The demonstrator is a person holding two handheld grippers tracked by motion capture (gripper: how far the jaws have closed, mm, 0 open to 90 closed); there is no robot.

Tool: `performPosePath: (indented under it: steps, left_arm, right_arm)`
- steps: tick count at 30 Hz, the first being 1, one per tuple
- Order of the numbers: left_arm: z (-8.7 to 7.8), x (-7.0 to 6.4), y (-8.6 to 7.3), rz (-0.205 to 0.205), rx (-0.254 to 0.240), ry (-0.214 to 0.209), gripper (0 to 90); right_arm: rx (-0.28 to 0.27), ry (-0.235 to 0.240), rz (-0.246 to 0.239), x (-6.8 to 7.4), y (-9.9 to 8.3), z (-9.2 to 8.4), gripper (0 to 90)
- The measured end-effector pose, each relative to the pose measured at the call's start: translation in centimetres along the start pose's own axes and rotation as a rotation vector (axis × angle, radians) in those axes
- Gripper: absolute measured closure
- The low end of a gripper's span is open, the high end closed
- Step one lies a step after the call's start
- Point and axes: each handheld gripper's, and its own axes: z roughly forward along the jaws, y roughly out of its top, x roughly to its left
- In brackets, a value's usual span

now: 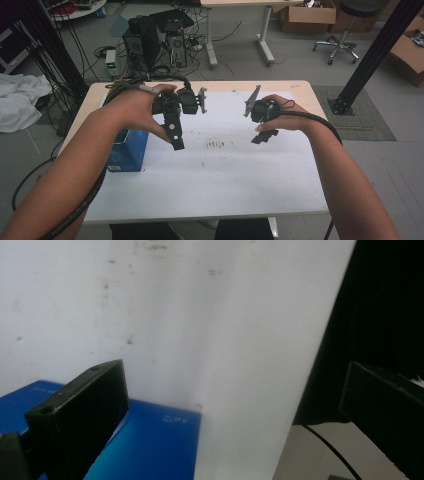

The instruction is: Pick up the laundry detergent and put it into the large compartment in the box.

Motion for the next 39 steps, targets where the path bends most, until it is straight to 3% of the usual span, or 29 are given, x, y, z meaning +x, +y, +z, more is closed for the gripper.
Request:
performPosePath:
  steps: [7,17,39]
  left_arm:
    - [0.6,-0.6,0.3,0.057,0.037,-0.020,0.1]
    - [0.8,-0.8,1.1,0.097,0.018,-0.034,0.1]
    - [1.5,-0.4,1.5,0.112,0.013,-0.048,0.1]
  right_arm:
    - [0.020,0.016,-0.009,0.1,-0.1,0.3,16.1]
    - [0.028,0.025,-0.007,0.0,-0.3,0.3,16.1]
    - [0.041,0.036,-0.013,-0.2,-0.2,0.7,16.1]
